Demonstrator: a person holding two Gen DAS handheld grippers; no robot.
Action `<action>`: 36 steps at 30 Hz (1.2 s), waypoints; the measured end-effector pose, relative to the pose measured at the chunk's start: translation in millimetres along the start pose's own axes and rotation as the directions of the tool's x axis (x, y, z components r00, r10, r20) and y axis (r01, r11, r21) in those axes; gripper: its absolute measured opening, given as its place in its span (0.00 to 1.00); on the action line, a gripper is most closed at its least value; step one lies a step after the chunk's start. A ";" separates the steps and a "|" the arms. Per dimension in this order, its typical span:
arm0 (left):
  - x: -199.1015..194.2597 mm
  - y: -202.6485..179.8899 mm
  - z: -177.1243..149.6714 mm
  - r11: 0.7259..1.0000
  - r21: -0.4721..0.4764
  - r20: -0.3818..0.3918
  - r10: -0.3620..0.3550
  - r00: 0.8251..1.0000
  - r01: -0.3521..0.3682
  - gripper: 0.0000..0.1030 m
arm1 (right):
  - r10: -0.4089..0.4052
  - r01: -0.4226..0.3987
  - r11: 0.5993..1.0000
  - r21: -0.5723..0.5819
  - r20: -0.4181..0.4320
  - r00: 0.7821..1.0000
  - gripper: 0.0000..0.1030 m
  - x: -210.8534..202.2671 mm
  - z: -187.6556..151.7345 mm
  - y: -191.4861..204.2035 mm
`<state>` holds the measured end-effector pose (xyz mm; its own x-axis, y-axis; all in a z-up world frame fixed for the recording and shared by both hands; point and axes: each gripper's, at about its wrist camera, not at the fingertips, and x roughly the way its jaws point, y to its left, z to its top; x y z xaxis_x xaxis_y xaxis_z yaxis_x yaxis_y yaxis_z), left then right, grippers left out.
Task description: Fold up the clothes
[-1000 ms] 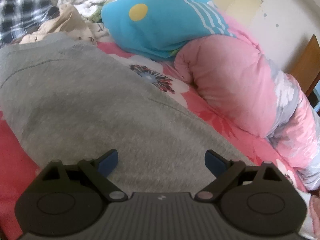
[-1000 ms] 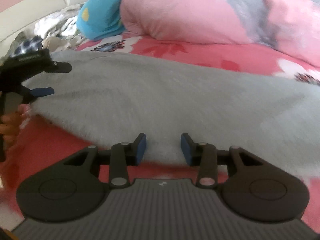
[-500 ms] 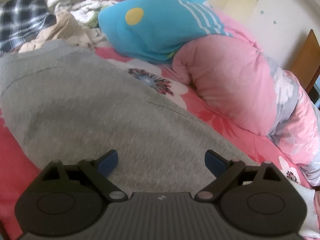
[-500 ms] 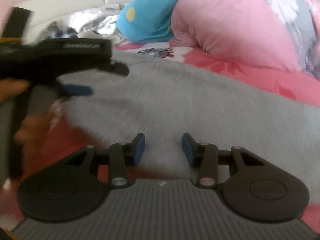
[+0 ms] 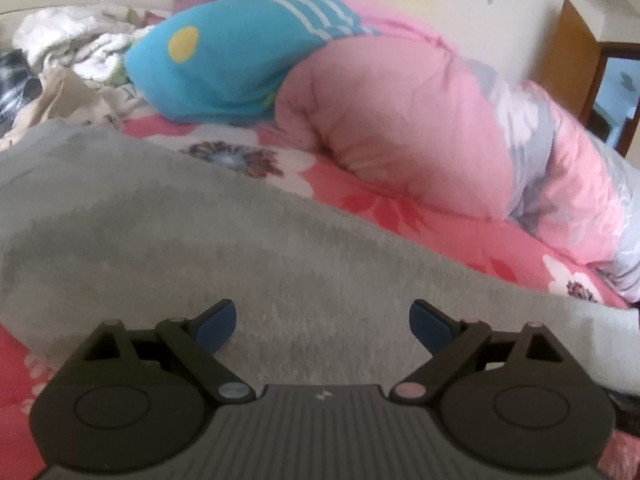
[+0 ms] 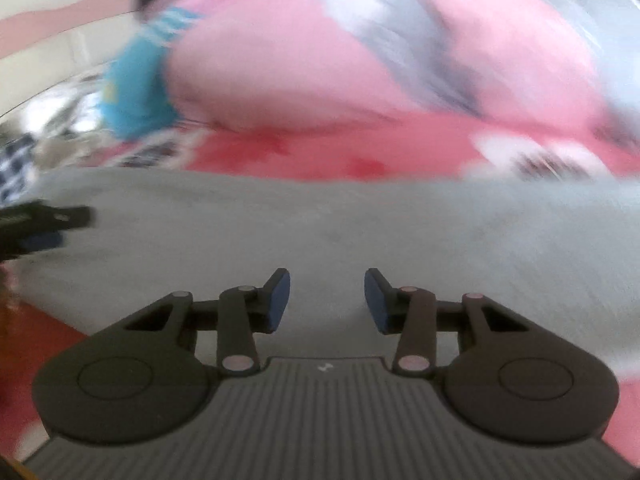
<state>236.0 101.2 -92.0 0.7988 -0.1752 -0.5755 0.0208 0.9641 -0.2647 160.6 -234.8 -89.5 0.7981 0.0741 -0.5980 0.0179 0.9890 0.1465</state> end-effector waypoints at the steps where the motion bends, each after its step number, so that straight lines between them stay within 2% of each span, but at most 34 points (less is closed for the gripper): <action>1: 1.1 0.0 -0.9 1.000 0.000 -0.004 0.002 1.000 -0.002 0.92 | -0.012 0.011 1.000 0.015 0.020 1.000 0.33 -8.6 -10.2 -16.3; 2: 1.7 0.0 -1.7 1.000 0.002 -0.005 0.005 1.000 -0.005 0.92 | -0.021 0.019 0.999 0.042 0.040 0.999 0.26 -20.7 -15.4 -32.0; 4: 2.4 0.3 -2.7 1.000 0.002 -0.004 0.009 1.000 -0.009 0.92 | -0.134 0.132 0.990 0.052 0.037 0.990 0.26 -44.6 -18.1 -55.7; 5: 2.6 0.2 -2.9 1.000 0.000 -0.003 0.011 1.000 -0.011 0.92 | -0.208 0.207 0.977 0.043 0.030 0.978 0.26 -53.4 -17.9 -65.0; 7: 2.8 0.1 -2.6 1.000 -0.003 0.000 0.013 1.000 -0.013 0.92 | -0.295 0.292 0.954 0.059 0.033 0.955 0.29 -68.4 -12.7 -80.1; 10: 1.6 0.1 -1.2 1.000 -0.010 0.008 0.011 1.000 -0.011 0.92 | -0.242 0.233 0.968 0.096 0.097 0.965 0.29 -71.7 2.6 -79.9; 11: 0.8 0.4 -0.6 1.000 -0.013 0.012 0.009 1.000 -0.008 0.92 | -0.224 0.217 0.973 0.073 0.108 0.969 0.29 -63.2 8.3 -72.1; 15: -0.9 2.6 1.8 1.000 -0.021 0.024 0.007 1.000 -0.006 0.92 | -0.124 0.126 0.992 -0.020 0.071 0.990 0.27 -9.8 18.7 -45.2; 17: -0.4 5.0 2.7 0.999 -0.030 0.020 0.012 1.000 -0.011 0.92 | -0.149 0.150 0.987 -0.048 0.030 0.988 0.27 11.4 17.1 -47.7; 20: 0.7 6.2 3.0 0.999 -0.037 0.016 0.015 1.000 -0.014 0.92 | -0.211 0.211 0.978 0.006 0.036 0.977 0.27 5.0 9.7 -85.7; 21: 1.1 6.0 2.9 0.999 -0.037 0.015 0.015 1.000 -0.014 0.92 | -0.250 0.248 0.967 0.054 0.036 0.967 0.27 -4.9 9.9 -103.0; 22: 1.5 5.7 2.7 0.999 -0.036 0.014 0.015 1.000 -0.014 0.92 | -0.313 0.310 0.948 0.079 0.032 0.949 0.27 -14.9 7.6 -121.8; 25: 2.7 5.0 2.2 0.999 -0.036 0.012 0.014 1.000 -0.014 0.92 | -0.488 0.483 0.862 0.155 -0.003 0.873 0.28 -44.9 -6.6 -181.9; 27: 3.5 4.5 1.9 0.999 -0.036 0.011 0.014 1.000 -0.014 0.92 | -0.567 0.555 0.796 0.243 -0.025 0.823 0.28 -64.9 -10.6 -211.7; 28: 3.9 4.3 1.7 0.999 -0.036 0.010 0.014 1.000 -0.014 0.92 | -0.591 0.574 0.775 0.263 -0.018 0.807 0.29 -72.7 -10.4 -217.1; 29: 4.3 4.1 1.5 0.999 -0.035 0.010 0.014 1.000 -0.013 0.92 | -0.598 0.574 0.772 0.274 0.003 0.802 0.29 -78.4 -8.5 -216.5; 31: 5.6 3.8 1.7 0.999 -0.036 0.009 0.016 1.000 -0.016 0.92 | -0.563 0.533 0.802 0.270 0.043 0.825 0.29 -81.1 -4.5 -206.3; 35: 5.6 4.0 2.0 0.999 -0.032 0.007 0.012 1.000 -0.012 0.92 | -0.398 0.378 0.901 0.210 0.059 0.916 0.29 -58.1 1.8 -177.5; 36: 5.2 5.0 2.2 0.999 -0.034 0.007 0.010 1.000 -0.010 0.92 | -0.387 0.372 0.908 0.194 0.045 0.921 0.29 -52.1 1.7 -175.5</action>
<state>241.6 105.5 -94.6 0.8031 -0.1641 -0.5728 -0.0074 0.9585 -0.2851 116.9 -412.5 -82.7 0.7554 -0.3201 -0.5718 0.4297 0.9007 0.0635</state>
